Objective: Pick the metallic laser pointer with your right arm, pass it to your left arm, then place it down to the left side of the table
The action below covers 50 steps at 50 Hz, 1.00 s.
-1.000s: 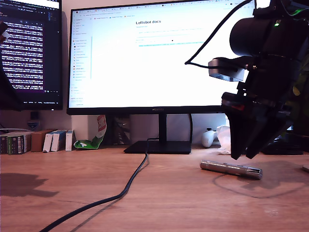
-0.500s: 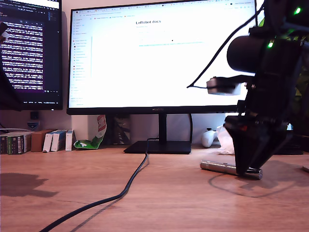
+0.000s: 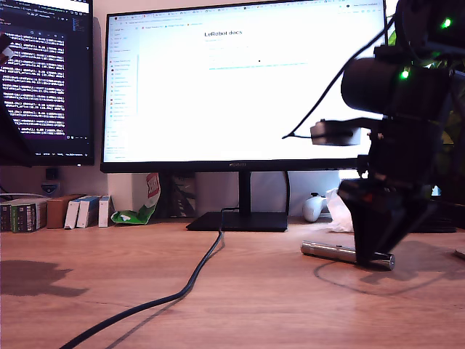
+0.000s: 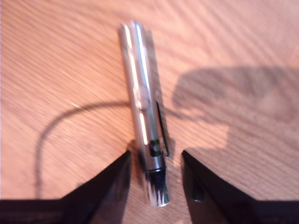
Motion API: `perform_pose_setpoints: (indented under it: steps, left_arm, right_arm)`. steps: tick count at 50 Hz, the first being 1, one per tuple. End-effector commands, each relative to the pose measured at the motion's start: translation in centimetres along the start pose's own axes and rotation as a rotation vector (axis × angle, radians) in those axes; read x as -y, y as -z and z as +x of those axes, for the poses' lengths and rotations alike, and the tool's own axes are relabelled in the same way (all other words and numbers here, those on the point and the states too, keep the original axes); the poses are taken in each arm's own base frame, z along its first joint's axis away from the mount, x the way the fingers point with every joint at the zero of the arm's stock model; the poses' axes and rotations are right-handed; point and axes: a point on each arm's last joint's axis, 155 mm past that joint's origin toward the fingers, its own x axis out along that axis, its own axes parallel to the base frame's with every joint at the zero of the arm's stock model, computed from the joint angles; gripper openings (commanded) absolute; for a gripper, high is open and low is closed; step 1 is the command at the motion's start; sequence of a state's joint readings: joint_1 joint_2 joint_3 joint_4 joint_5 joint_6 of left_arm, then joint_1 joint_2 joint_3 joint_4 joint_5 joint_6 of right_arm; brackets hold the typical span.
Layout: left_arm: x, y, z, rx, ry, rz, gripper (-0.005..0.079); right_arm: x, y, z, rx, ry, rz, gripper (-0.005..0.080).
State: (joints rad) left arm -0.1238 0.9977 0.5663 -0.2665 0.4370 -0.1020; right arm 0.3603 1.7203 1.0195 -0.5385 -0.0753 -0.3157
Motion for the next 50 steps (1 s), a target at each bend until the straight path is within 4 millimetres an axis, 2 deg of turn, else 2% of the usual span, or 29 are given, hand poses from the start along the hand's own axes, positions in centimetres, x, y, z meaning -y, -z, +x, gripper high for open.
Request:
perform_pose_setpoints:
  steps: [1, 5, 13, 26, 28, 37, 50]
  left_arm:
    - [0.1, -0.3, 0.1, 0.001, 0.004, 0.009, -0.0019]
    - [0.1, -0.3, 0.1, 0.002, 0.004, 0.009, -0.0019]
    - [0.1, -0.4, 0.1, 0.006, 0.005, 0.012, -0.0019]
    - [0.2, -0.7, 0.1, 0.015, 0.006, 0.035, -0.0018]
    - [0.3, -1.2, 0.1, 0.035, 0.010, 0.044, -0.0018]
    - [0.9, -2.6, 0.0, 0.092, 0.040, 0.067, -0.0019]
    - [1.8, -2.8, -0.1, 0.093, 0.096, -0.055, -0.0018]
  right_arm:
    - [-0.1, 1.0, 1.3, -0.044, -0.014, 0.004, 0.0278]
    - [-0.1, 1.0, 1.4, -0.046, -0.014, 0.003, 0.0272]
    - [-0.1, 1.0, 1.3, -0.047, -0.016, -0.005, 0.0121]
    - [-0.2, 0.0, 0.8, -0.025, -0.029, -0.009, 0.0026]
    - [-0.5, -0.9, 0.3, -0.011, -0.048, -0.012, -0.0001]
    - [-1.4, -3.5, -1.4, 0.033, -0.095, -0.012, -0.0004]
    - [-4.5, -7.2, -4.1, 0.101, -0.189, -0.066, -0.0009]
